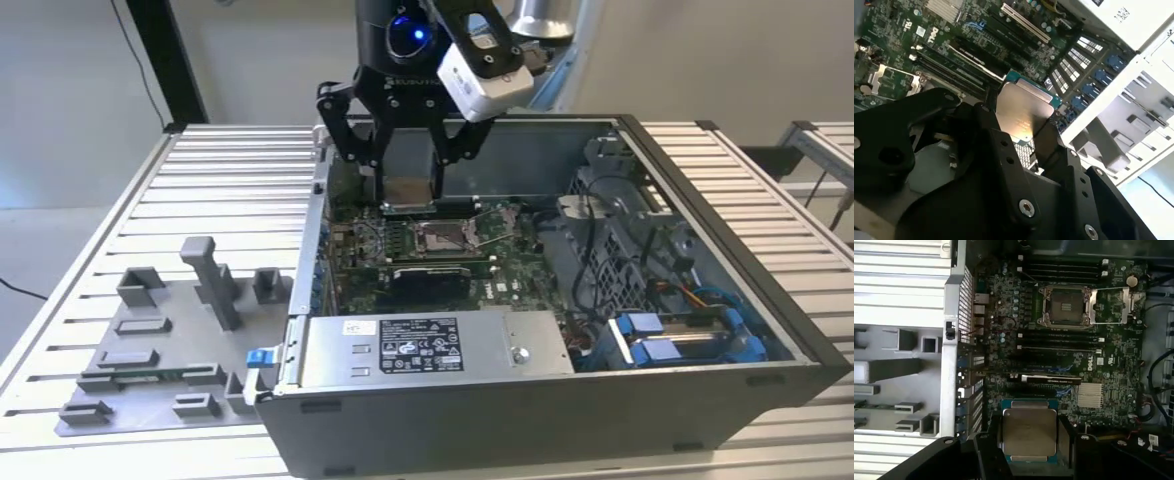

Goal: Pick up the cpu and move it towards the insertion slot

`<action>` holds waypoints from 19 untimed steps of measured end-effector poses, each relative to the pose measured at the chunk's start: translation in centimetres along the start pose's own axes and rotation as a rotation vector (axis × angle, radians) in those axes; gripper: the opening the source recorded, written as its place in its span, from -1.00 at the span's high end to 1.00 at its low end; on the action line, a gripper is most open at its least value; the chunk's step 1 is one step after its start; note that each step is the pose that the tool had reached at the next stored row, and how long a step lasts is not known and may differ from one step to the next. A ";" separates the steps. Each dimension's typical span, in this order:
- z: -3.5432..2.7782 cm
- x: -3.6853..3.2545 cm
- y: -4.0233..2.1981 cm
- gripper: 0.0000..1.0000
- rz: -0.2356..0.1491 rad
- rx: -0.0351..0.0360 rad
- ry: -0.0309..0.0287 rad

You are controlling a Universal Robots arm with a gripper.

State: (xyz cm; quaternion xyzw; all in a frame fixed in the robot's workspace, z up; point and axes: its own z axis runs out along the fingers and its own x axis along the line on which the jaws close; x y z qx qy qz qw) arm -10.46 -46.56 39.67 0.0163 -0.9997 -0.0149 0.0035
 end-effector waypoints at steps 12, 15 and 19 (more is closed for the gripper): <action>0.75 -4.50 -0.12 1.00 0.009 0.0019 -0.0001; 0.77 -4.62 -0.12 1.00 0.011 0.0019 -0.0001; 0.78 -4.64 -0.01 1.00 0.011 0.0020 0.0000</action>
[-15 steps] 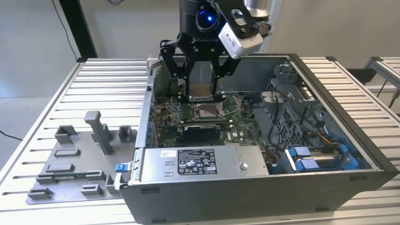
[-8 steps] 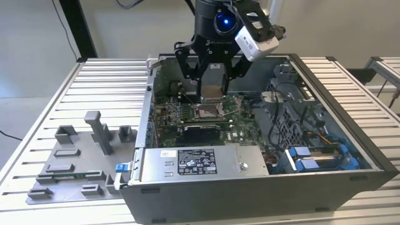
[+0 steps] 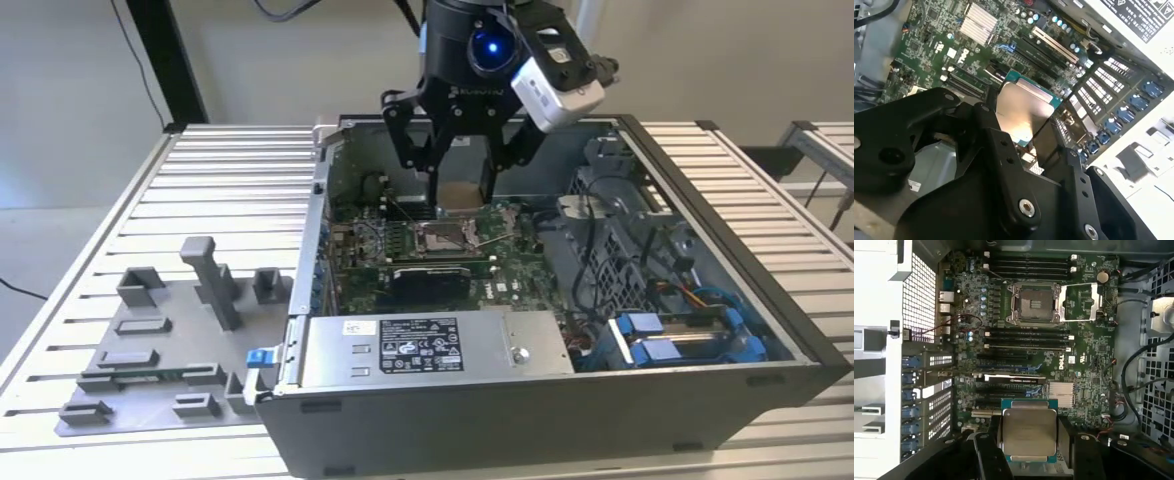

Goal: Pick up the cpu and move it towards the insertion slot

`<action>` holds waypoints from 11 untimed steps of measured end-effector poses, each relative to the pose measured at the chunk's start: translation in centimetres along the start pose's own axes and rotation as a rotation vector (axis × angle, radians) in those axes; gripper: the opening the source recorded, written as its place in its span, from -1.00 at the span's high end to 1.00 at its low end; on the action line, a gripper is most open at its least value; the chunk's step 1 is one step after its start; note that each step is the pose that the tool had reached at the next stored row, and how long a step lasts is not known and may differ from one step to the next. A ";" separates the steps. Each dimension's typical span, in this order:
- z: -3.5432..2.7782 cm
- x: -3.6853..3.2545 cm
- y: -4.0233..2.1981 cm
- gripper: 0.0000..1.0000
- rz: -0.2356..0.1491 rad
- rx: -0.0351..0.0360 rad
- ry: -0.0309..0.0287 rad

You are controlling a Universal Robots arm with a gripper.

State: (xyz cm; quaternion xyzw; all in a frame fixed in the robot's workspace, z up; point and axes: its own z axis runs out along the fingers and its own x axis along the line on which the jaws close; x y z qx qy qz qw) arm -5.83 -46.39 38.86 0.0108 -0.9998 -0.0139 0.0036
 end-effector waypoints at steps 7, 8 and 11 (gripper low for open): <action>0.29 -0.24 2.06 1.00 0.000 0.0000 0.0000; 0.35 -0.33 2.41 1.00 0.000 0.0000 0.0000; 0.50 -0.63 3.46 1.00 0.000 -0.0001 0.0000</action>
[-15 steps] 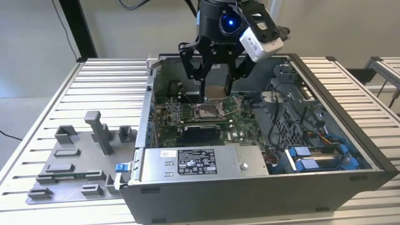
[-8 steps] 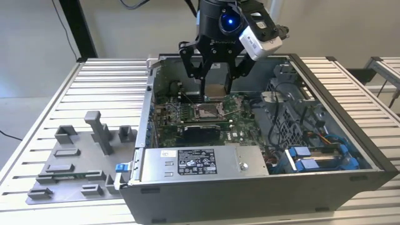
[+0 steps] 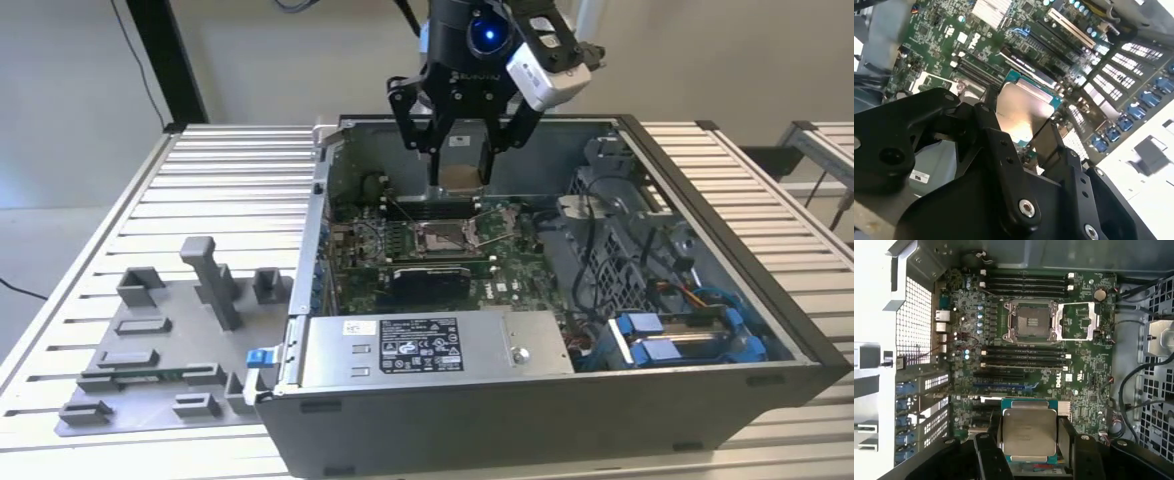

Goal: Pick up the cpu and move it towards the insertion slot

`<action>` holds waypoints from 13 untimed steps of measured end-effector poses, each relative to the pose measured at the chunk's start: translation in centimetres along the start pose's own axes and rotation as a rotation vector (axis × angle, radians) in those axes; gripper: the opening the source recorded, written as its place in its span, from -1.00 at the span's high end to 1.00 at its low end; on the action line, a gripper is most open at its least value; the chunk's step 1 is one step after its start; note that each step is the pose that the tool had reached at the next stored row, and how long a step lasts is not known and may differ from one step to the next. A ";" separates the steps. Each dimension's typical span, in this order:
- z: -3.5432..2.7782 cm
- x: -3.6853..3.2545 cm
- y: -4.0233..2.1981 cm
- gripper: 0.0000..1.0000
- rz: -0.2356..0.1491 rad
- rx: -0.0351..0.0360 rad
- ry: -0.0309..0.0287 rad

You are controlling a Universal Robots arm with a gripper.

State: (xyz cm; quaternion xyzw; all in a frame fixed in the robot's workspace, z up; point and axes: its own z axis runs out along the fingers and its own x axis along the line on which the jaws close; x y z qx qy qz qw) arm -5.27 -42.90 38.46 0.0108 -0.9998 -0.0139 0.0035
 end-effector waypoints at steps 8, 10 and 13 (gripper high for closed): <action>0.31 -0.48 3.03 1.00 0.000 0.0001 0.0000; 0.38 -0.50 3.73 1.00 0.000 0.0000 0.0000; 0.47 -0.52 4.64 1.00 0.000 0.0000 0.0000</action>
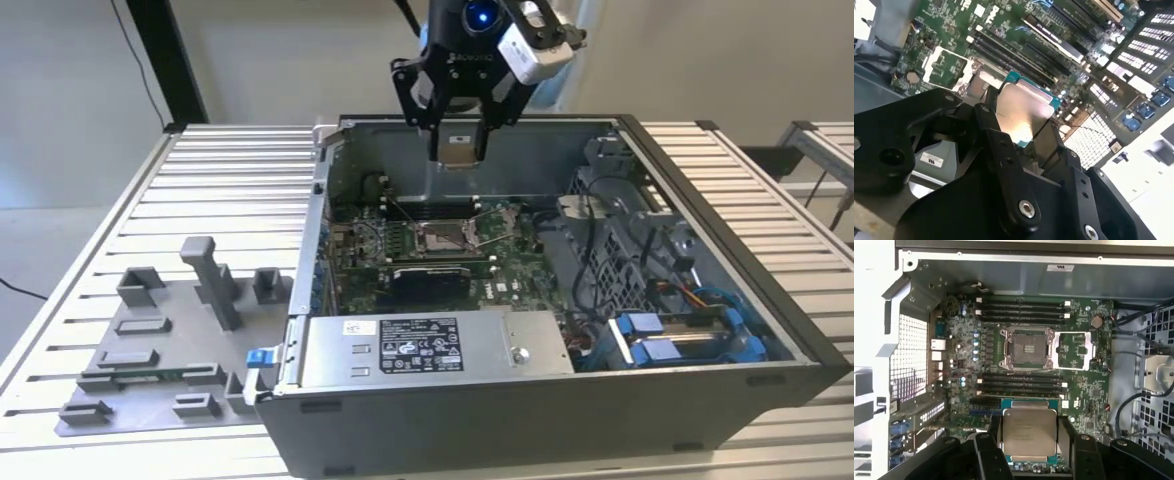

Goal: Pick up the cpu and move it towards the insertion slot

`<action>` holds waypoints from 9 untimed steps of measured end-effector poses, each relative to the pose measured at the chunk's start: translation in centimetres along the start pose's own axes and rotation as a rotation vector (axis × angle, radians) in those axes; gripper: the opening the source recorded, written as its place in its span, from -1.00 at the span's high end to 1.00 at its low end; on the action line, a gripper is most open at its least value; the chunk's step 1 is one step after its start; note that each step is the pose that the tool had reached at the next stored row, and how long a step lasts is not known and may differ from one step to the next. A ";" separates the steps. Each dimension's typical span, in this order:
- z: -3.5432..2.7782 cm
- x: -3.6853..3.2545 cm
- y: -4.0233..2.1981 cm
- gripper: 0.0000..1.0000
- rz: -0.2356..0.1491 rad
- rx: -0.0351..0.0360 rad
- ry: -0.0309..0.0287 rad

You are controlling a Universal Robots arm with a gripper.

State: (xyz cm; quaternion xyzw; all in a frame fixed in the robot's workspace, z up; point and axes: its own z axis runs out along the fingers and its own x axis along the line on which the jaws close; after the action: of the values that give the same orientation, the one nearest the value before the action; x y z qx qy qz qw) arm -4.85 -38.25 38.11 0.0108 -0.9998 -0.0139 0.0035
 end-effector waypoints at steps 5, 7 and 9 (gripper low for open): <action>0.15 -0.03 1.34 1.00 -0.001 0.0000 0.0001; 0.20 -0.05 1.88 1.00 -0.001 0.0000 0.0000; 0.25 -0.07 2.47 1.00 -0.001 0.0000 0.0001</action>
State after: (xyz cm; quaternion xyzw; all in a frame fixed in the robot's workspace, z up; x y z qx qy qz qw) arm -4.84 -35.77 37.93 0.0115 -0.9998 -0.0139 0.0036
